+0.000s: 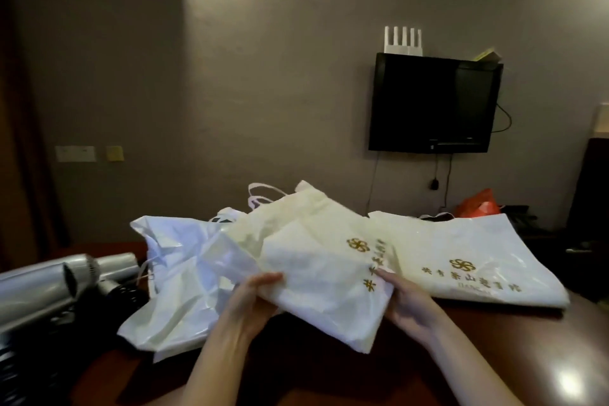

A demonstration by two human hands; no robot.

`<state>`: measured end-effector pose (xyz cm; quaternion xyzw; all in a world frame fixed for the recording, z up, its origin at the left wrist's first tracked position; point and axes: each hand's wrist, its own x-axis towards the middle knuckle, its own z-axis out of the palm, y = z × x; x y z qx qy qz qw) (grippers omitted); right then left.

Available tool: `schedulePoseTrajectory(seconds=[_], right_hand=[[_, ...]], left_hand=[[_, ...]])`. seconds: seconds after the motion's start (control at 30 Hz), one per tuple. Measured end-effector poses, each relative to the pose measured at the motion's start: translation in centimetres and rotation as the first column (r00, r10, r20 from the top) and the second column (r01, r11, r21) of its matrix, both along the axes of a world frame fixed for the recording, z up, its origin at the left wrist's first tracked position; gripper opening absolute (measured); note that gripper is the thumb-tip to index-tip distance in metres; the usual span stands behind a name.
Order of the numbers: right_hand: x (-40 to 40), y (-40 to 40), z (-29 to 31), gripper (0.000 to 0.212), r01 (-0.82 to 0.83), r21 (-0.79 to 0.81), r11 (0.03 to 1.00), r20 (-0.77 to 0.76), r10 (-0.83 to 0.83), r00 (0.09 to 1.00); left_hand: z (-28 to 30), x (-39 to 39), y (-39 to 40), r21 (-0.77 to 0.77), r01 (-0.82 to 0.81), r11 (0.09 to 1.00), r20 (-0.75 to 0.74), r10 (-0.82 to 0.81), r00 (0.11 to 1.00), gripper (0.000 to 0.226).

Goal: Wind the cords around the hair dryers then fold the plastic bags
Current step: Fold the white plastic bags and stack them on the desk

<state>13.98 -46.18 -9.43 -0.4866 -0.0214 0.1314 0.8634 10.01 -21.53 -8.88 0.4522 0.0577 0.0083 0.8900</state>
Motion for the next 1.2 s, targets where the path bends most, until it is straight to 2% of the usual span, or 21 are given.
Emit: schedulePoseTrajectory(seconds=[0.07, 0.13, 0.2, 0.27, 0.4, 0.5, 0.53, 0.57, 0.63, 0.67, 0.7, 0.77, 0.8, 0.83, 0.9, 0.93, 0.97, 1.03, 1.07, 1.1, 1.2], right_hand=[[0.9, 0.9, -1.8, 0.046, 0.12, -0.145, 0.982, 0.02, -0.118, 0.993], [1.2, 1.4, -2.5, 0.05, 0.257, -0.386, 0.886, 0.131, -0.223, 0.966], [1.4, 1.4, -2.6, 0.056, 0.302, -0.507, 0.807, 0.171, -0.249, 0.953], [1.6, 1.2, -1.7, 0.062, 0.296, -0.603, 0.741, 0.219, -0.203, 0.954], [2.2, 0.4, 2.1, 0.068, 0.407, -0.748, 0.523, 0.442, -0.065, 0.895], [2.4, -0.5, 5.2, 0.069, 0.548, -0.687, 0.478, 0.583, -0.088, 0.808], [2.4, -0.8, 5.7, 0.066, 0.591, -0.699, 0.403, 0.618, -0.075, 0.782], [2.6, -1.1, 5.9, 0.063, 0.6, -0.759, 0.253, 0.616, -0.021, 0.788], [2.5, -1.2, 5.4, 0.06, 0.538, -0.839, -0.076, 0.53, 0.107, 0.841], [2.2, -0.7, 4.8, 0.059, 0.524, -0.841, -0.137, 0.504, 0.154, 0.85], [1.7, 0.1, 3.9, 0.057, 0.526, -0.843, -0.111, 0.5, 0.197, 0.843], [0.7, 2.2, 1.8, 0.057, 0.524, -0.851, 0.029, 0.503, 0.328, 0.799], [-0.1, 3.3, 0.5, 0.058, 0.492, -0.869, 0.049, 0.466, 0.416, 0.781], [-0.8, 4.1, -0.8, 0.059, 0.441, -0.898, 0.008, 0.387, 0.494, 0.779], [-2.2, 4.9, -2.6, 0.059, 0.305, -0.939, -0.159, 0.165, 0.569, 0.805], [-2.5, 5.0, -3.1, 0.058, 0.254, -0.943, -0.216, 0.091, 0.565, 0.82], [-2.6, 5.2, -2.9, 0.056, 0.237, -0.942, -0.236, 0.073, 0.547, 0.834], [-2.6, 6.4, -1.6, 0.048, 0.295, -0.926, -0.234, 0.142, 0.508, 0.849], [-2.5, 7.4, -0.6, 0.044, 0.358, -0.914, -0.19, 0.225, 0.497, 0.838], [-2.6, 9.0, 0.4, 0.04, 0.428, -0.899, -0.094, 0.333, 0.488, 0.807], [-5.1, 15.5, 2.9, 0.029, 0.511, -0.82, 0.258, 0.568, 0.474, 0.673]], left_hand=[[-0.4, -1.6, 1.1, 0.019, 0.105, 0.994, -0.062, -0.104, 0.993, 0.019], [-0.8, -2.8, 2.3, -0.075, 0.083, 0.994, -0.048, -0.086, 0.995, 0.038], [-0.7, -3.5, 3.6, -0.169, 0.029, 0.985, -0.056, -0.039, 0.998, 0.054], [-0.4, -3.5, 4.7, -0.179, -0.013, 0.984, -0.104, -0.006, 0.995, 0.05], [1.6, -4.1, 5.3, 0.079, 0.136, 0.988, -0.11, -0.127, 0.986, 0.038], [3.0, -4.4, 5.3, 0.273, 0.231, 0.934, -0.142, -0.199, 0.97, 0.034], [2.9, -4.4, 5.0, 0.333, 0.28, 0.9, -0.168, -0.236, 0.957, 0.038], [2.7, -4.4, 4.4, 0.368, 0.327, 0.87, -0.202, -0.269, 0.942, 0.039], [1.7, -4.4, 2.2, 0.376, 0.368, 0.85, -0.25, -0.289, 0.924, 0.015], [0.9, -4.4, 1.0, 0.361, 0.377, 0.853, -0.265, -0.294, 0.918, 0.005], [0.2, -4.5, -0.3, 0.335, 0.389, 0.858, -0.28, -0.303, 0.911, 0.012], [-1.6, -3.8, -2.3, 0.3, 0.394, 0.869, -0.286, -0.312, 0.906, 0.022], [-2.3, -3.3, -2.7, 0.331, 0.396, 0.857, -0.288, -0.307, 0.907, 0.027], [-2.8, -2.9, -3.0, 0.381, 0.395, 0.836, -0.289, -0.298, 0.91, 0.035], [-3.1, -2.7, -2.8, 0.465, 0.42, 0.78, -0.327, -0.29, 0.9, 0.05], [-2.7, -3.0, -2.4, 0.482, 0.444, 0.755, -0.366, -0.287, 0.885, 0.044], [-2.3, -3.2, -1.8, 0.505, 0.471, 0.724, -0.396, -0.29, 0.871, 0.033], [-0.9, -4.0, -0.2, 0.58, 0.478, 0.66, -0.436, -0.244, 0.866, 0.022], [0.0, -4.6, 1.0, 0.629, 0.45, 0.634, -0.44, -0.188, 0.878, 0.02], [0.9, -5.2, 2.4, 0.676, 0.413, 0.61, -0.429, -0.13, 0.894, 0.018], [3.6, -8.3, 7.8, 0.78, 0.271, 0.564, -0.35, 0.035, 0.936, 0.016]])
